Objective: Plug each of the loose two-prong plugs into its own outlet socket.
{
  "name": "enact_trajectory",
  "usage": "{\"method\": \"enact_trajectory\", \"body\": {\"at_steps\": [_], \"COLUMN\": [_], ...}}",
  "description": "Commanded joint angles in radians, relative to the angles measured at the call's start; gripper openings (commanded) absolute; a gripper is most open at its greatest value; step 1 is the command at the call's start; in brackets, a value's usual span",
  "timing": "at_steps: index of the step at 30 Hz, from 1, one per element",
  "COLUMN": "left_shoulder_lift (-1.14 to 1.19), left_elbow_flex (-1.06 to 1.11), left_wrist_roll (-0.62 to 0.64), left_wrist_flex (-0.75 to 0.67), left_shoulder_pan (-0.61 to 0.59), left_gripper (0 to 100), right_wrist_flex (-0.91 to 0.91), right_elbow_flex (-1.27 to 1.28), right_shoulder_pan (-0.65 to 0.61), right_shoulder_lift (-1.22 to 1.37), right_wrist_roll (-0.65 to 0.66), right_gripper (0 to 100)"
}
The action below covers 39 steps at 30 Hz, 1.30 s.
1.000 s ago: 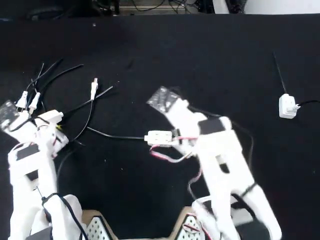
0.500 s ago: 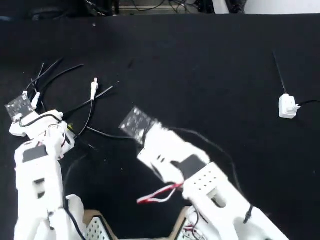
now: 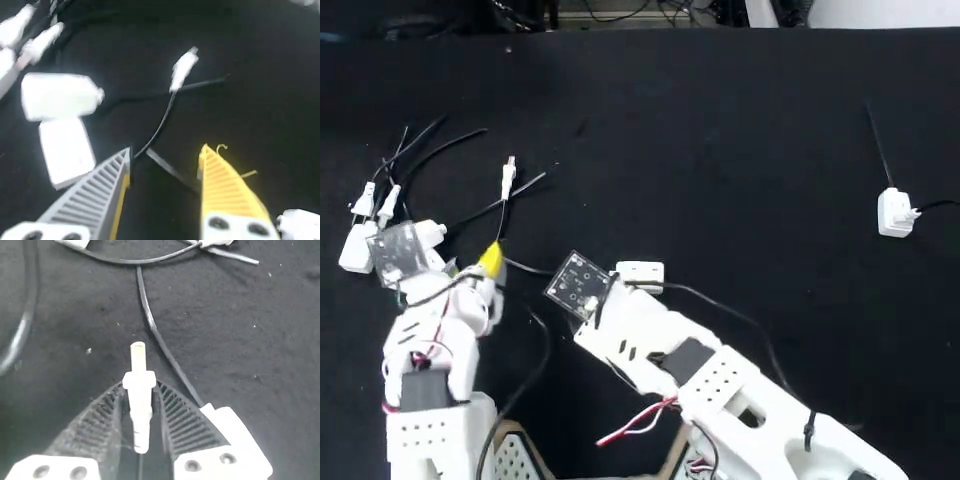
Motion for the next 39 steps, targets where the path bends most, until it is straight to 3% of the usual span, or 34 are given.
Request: {"method": "enact_trajectory", "body": {"at_steps": [1,6,11,24,39], "left_shoulder_lift": [-0.137,-0.103,-0.098,-0.097,-0.097], "left_elbow_flex": [0.027,0.088,0.111,0.153,0.153], "left_wrist_roll": [-0.006,-0.011,-0.121,-0.127,-0.127], "left_wrist_flex": [0.025,-0.066,-0.075,-0.095,-0.095], "left_shoulder_pan": [0.116,0.236,0.312,0.318,0.314], "left_gripper": [22,22,22,22,22], "right_wrist_flex": [-0.112,-0.115,-0.115,0.043,0.195], "right_elbow_flex": [0.019,0.021,0.019,-0.070,0.018], "right_shoulder_pan": [-0.057,-0.081,-0.083,-0.083,-0.077], "right_shoulder_lift": [-0.030,-0.030,-0.031,-0.074,-0.515], "right_wrist_roll": [-0.023,-0.023,-0.021,0.041,0.034], "right_gripper": [1.1,1.1,1.1,1.1,1.1]}}
